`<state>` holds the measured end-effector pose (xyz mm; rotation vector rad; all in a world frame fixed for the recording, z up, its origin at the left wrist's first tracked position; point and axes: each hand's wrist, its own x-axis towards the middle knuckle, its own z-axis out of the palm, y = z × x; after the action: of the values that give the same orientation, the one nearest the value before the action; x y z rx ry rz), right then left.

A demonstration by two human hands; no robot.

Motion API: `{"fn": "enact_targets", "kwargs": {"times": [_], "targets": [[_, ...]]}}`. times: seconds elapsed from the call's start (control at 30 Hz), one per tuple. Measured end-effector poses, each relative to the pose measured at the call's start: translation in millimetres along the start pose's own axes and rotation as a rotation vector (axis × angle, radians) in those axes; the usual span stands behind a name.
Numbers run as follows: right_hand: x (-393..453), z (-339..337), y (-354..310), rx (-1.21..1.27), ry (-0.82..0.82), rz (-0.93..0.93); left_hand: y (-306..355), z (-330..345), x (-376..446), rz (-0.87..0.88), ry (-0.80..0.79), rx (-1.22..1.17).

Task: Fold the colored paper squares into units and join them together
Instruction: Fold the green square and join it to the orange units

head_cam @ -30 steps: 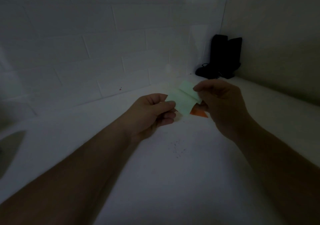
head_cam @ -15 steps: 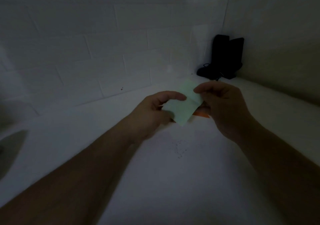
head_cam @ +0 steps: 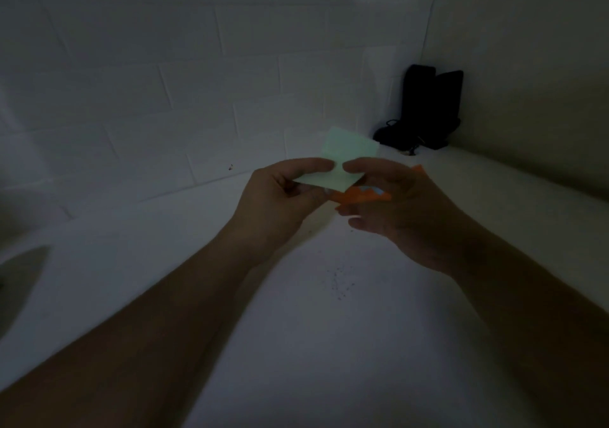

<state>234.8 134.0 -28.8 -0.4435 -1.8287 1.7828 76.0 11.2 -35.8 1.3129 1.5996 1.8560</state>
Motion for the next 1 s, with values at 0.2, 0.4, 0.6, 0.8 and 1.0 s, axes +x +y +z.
{"fn": "enact_targets", "kwargs": {"times": [0.2,0.4,0.6,0.8,1.0], "targets": [[-1,3,-3,-0.054,0.096,-0.135,-3,1,-3,-0.021,-0.094,-0.001],[-3,5,-5,-0.057,0.124,-0.168,0,-1,-4,-0.035,-0.2,-0.053],[-1,5,-4,0.015,0.219,-0.182,2,5,-3,-0.04,-0.126,-0.156],[-3,11,-6,-0.109,0.299,-0.246,-1,10,-4,-0.054,-0.079,-0.03],[-3,11,-3,-0.334,0.39,-0.327,-4,13,-7,-0.013,-0.004,0.089]]}}
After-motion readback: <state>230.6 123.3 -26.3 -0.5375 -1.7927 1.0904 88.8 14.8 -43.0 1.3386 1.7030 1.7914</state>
